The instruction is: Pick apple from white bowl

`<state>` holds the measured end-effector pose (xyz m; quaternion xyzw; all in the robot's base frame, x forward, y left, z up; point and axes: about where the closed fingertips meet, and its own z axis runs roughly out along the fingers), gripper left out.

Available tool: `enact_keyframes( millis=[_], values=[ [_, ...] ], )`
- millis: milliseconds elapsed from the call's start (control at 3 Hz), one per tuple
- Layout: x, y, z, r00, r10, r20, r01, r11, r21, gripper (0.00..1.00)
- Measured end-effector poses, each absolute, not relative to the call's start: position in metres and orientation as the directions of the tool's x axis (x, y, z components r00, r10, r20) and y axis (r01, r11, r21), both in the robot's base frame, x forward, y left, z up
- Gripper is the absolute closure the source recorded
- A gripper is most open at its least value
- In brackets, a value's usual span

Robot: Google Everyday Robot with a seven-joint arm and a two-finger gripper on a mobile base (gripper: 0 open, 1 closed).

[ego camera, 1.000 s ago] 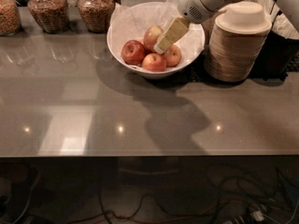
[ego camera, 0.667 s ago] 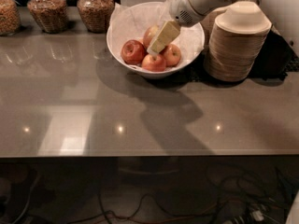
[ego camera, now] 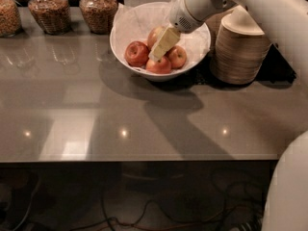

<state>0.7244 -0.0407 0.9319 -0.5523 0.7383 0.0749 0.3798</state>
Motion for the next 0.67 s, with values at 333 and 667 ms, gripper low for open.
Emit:
enact_keyframes(
  millis=[333,667],
  values=[
    [0.7334,-0.0424,0.9202,-0.133,-0.759,-0.637,-0.874,0.393,-0.285,0.00],
    [0.7377,-0.0447,0.9130,-0.155,-0.757,-0.634,-0.875,0.404,-0.268,0.00]
  ],
)
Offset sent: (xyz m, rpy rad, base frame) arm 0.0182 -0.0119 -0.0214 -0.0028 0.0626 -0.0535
